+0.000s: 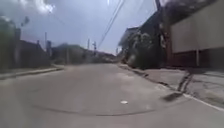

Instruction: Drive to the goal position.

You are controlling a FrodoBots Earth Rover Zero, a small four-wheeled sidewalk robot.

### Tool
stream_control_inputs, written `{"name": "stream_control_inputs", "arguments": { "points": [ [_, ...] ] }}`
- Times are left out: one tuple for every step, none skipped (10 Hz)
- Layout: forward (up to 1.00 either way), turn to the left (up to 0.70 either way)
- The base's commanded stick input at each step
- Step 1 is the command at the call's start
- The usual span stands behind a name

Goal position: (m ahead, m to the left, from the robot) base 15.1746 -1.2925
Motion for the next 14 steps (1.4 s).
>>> {"name": "stream_control_inputs", "arguments": {
  "points": [
    [0.70, -0.11],
    [0.70, 0.00],
    [0.70, 0.00],
    [0.70, -0.02],
    [0.70, -0.17],
    [0.70, -0.32],
    [0.70, -0.35],
    [0.70, -0.14],
    [0.70, 0.00],
    [0.70, 0.00],
    [0.70, 0.00],
    [0.70, 0.00],
    [0.70, 0.00],
    [0.70, 0.00]
  ]
}}
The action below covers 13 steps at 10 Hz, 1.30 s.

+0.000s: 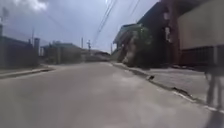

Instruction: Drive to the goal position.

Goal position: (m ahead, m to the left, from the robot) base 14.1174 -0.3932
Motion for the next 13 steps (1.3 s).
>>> {"name": "stream_control_inputs", "arguments": {
  "points": [
    [0.70, 0.00],
    [0.70, 0.00],
    [0.70, 0.00],
    [0.70, 0.00],
    [0.70, -0.12],
    [0.70, -0.29],
    [0.70, -0.18],
    [0.70, -0.08],
    [0.70, -0.03],
    [0.70, 0.00],
    [0.70, 0.00],
    [0.70, 0.00],
    [0.70, 0.00]
  ]
}}
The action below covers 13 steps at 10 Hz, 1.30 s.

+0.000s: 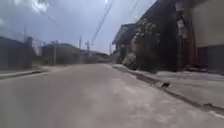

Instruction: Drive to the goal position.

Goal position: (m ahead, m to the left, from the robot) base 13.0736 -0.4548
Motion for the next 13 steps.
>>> {"name": "stream_control_inputs", "arguments": {
  "points": [
    [0.70, 0.00],
    [0.70, 0.00],
    [0.70, 0.00],
    [0.70, 0.00],
    [0.70, 0.00],
    [0.70, 0.00],
    [0.70, 0.00],
    [0.70, 0.00],
    [0.70, 0.00],
    [0.70, 0.00],
    [0.70, 0.00],
    [0.70, 0.00],
    [0.70, 0.00]
  ]
}}
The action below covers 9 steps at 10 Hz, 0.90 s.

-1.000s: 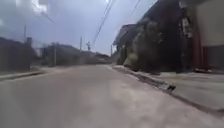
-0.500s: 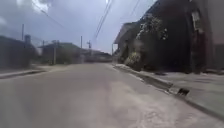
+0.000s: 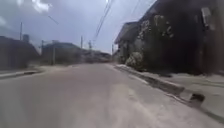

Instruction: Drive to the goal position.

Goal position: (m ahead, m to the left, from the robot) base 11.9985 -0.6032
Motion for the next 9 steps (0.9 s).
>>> {"name": "stream_control_inputs", "arguments": {
  "points": [
    [0.70, 0.00],
    [0.70, 0.00],
    [0.70, 0.00],
    [0.70, 0.00],
    [0.70, 0.00],
    [0.70, 0.00],
    [0.70, 0.00],
    [0.70, 0.00],
    [0.70, 0.00]
  ]
}}
